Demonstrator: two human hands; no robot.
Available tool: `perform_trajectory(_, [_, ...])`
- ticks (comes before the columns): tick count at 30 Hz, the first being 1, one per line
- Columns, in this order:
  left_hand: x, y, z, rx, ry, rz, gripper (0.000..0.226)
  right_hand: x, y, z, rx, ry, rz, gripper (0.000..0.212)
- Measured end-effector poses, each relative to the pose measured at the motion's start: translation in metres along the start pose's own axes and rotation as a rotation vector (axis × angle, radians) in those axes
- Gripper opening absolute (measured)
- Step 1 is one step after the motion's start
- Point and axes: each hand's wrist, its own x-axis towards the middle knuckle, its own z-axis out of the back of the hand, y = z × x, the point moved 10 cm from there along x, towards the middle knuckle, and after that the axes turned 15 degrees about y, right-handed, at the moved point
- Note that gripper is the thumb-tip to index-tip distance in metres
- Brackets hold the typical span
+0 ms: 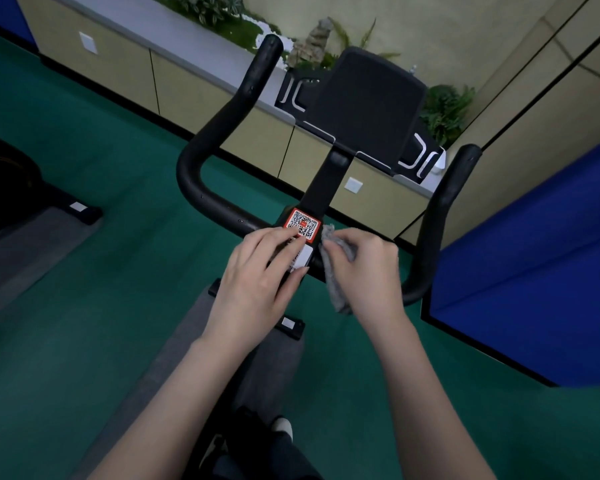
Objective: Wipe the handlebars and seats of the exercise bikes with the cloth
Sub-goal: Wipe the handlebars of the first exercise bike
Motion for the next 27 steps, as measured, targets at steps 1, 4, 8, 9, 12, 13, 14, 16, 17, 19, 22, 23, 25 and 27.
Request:
perform_trajectory(1, [0.000,0.000,0.000,0.004,0.003,-0.003,0.035,0.000,-0.005,0.002,0.001,0.011,-0.007,0.020])
perform_trajectory(4, [-0.001,-0.002,0.000,0.015,0.006,0.009,0.033,-0.007,-0.017,0.013,-0.037,-0.008,-0.022,0.018])
perform_trajectory(8, [0.005,-0.005,0.003,0.021,-0.009,0.033,0.029,0.003,-0.004,0.003,-0.006,0.004,-0.022,0.017])
perform_trajectory(9, [0.008,-0.006,0.003,0.019,-0.003,0.027,0.030,0.003,-0.001,0.001,-0.020,0.011,-0.016,0.018])
perform_trajectory(12, [0.018,-0.015,-0.002,0.018,0.049,-0.014,0.033,-0.007,-0.008,0.009,-0.114,-0.019,-0.001,0.023])
perform_trajectory(13, [0.020,-0.017,-0.004,0.020,0.065,-0.024,0.033,-0.014,-0.014,0.016,-0.147,-0.053,-0.007,0.024])
perform_trajectory(14, [0.021,-0.018,-0.006,0.020,0.075,-0.028,0.033,-0.021,-0.020,0.022,-0.165,-0.093,-0.019,0.023])
perform_trajectory(16, [0.021,-0.017,-0.007,0.018,0.072,-0.027,0.034,-0.033,-0.023,0.028,-0.152,-0.183,-0.015,0.019])
perform_trajectory(17, [0.021,-0.016,-0.007,0.017,0.064,-0.027,0.034,-0.038,-0.019,0.026,-0.141,-0.217,0.004,0.017])
perform_trajectory(19, [0.021,-0.015,-0.007,0.018,0.050,-0.029,0.034,-0.047,-0.012,0.019,-0.113,-0.250,0.057,0.018])
perform_trajectory(22, [0.021,-0.015,-0.008,0.019,0.031,-0.024,0.033,-0.063,-0.023,0.025,-0.097,-0.338,0.112,0.016])
perform_trajectory(23, [0.020,-0.015,-0.008,0.020,0.025,-0.019,0.032,-0.070,-0.030,0.030,-0.092,-0.395,0.106,0.015])
perform_trajectory(25, [0.020,-0.014,-0.008,0.021,0.019,-0.006,0.032,-0.079,-0.036,0.035,-0.058,-0.488,0.097,0.014])
perform_trajectory(27, [0.020,-0.013,-0.009,0.020,0.017,0.003,0.032,-0.079,-0.028,0.027,-0.036,-0.509,0.136,0.013])
